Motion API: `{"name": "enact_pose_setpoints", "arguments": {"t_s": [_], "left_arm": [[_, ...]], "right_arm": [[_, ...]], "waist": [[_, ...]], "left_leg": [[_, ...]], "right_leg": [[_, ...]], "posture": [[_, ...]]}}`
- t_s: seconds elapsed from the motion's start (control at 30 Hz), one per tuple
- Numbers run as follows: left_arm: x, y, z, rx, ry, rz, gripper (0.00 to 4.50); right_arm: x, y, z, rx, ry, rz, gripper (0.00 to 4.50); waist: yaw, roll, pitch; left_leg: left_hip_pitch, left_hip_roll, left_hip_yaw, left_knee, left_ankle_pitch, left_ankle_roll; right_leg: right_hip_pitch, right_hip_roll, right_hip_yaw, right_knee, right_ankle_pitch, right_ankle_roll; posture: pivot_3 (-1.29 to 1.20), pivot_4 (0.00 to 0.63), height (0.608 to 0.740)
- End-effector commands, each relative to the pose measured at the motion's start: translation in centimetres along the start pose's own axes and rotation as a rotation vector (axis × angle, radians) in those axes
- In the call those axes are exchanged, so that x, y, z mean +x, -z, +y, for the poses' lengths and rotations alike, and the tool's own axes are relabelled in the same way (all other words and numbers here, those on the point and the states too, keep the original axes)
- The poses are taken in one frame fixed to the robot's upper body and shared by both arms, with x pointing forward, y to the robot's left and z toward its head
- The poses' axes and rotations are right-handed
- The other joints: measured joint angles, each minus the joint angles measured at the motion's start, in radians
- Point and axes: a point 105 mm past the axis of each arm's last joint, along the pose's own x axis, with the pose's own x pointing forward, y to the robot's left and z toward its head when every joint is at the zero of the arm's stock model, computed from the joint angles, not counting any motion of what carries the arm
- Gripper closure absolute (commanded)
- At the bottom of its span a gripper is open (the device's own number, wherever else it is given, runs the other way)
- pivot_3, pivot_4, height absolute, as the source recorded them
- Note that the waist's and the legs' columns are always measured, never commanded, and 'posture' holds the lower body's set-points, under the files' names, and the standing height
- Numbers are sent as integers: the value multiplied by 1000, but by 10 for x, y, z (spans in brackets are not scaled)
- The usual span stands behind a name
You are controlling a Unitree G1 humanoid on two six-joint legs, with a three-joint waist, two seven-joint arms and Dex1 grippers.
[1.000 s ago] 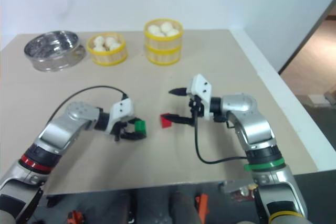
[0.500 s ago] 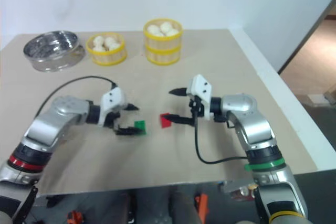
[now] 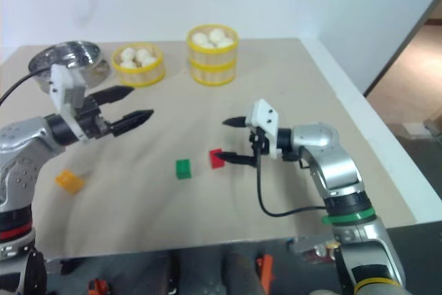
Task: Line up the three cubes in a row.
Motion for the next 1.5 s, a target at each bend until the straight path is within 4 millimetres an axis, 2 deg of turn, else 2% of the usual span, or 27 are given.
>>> {"name": "enact_pose_setpoints", "arguments": {"t_s": [0.03, 0.17, 0.3, 0.43, 0.53, 0.6, 0.87, 1.03, 1.2, 1.5], "left_arm": [[-29, -11, 7, 39, -112, -21, 35], [-80, 13, 19, 49, -213, 60, 35], [-111, 32, 24, -9, -303, 103, 35], [-129, 39, 23, -39, -355, 119, 35], [-141, 49, 20, -34, -379, 153, 35], [-148, 55, 19, -38, -402, 170, 35], [-163, 71, 11, -39, -419, 231, 35], [-165, 80, 13, -18, -412, 269, 35], [-163, 84, 20, -8, -393, 281, 35], [-148, 110, 25, -56, -287, 362, 35]], "right_arm": [[-4, -9, -2, -39, -11, -19, 0], [-2, -9, -4, -47, -25, -23, 0], [0, -10, -8, -36, -33, -40, 0], [1, -21, -8, 41, -93, -119, 0], [-4, -48, -5, 203, -190, -267, 0], [-5, -54, -1, 209, -230, -287, 0], [0, -37, 6, 141, -244, -203, 0], [1, -36, 2, 116, -226, -195, 0], [1, -34, 1, 99, -215, -181, 0], [-1, -27, 4, 84, -191, -149, 0]], "waist": [[-1, 0, 0], [-8, 0, 0], [0, 0, 0], [0, -1, 0], [-1, -1, 0], [-1, -1, 0], [-1, -3, -1], [-1, -3, -1], [-1, -3, -1], [-1, -3, -1]], "left_leg": [[0, 0, 0, 0, 0, 0], [3, 1, 2, -1, 0, 0], [3, 1, 2, -1, 0, 0], [3, 0, 3, 0, 0, 0], [3, 0, 4, 0, 0, 0], [3, 0, 4, -1, 0, 0], [3, 2, 3, -4, -1, -1], [3, 2, 3, -4, -1, -1], [3, 2, 3, -4, -1, -2], [3, 2, 4, -7, -1, -2]], "right_leg": [[0, 0, 0, 0, 0, 0], [0, 0, 2, 0, 0, -1], [0, 0, 1, 0, -2, -7], [1, -2, 1, 0, -2, -7], [1, -3, 1, -1, -2, -7], [0, -3, 2, -1, -2, -7], [-1, -1, 0, -1, -5, -10], [-2, -1, 1, -1, -5, -10], [-2, -2, 0, -1, -5, -10], [-2, -2, 0, -2, -5, -11]], "posture": [[0, 150, 740], [0, 150, 740], [0, 150, 740], [0, 150, 740], [0, 150, 740], [0, 150, 740], [0, 150, 740], [0, 150, 740], [0, 150, 740], [0, 150, 740]]}}
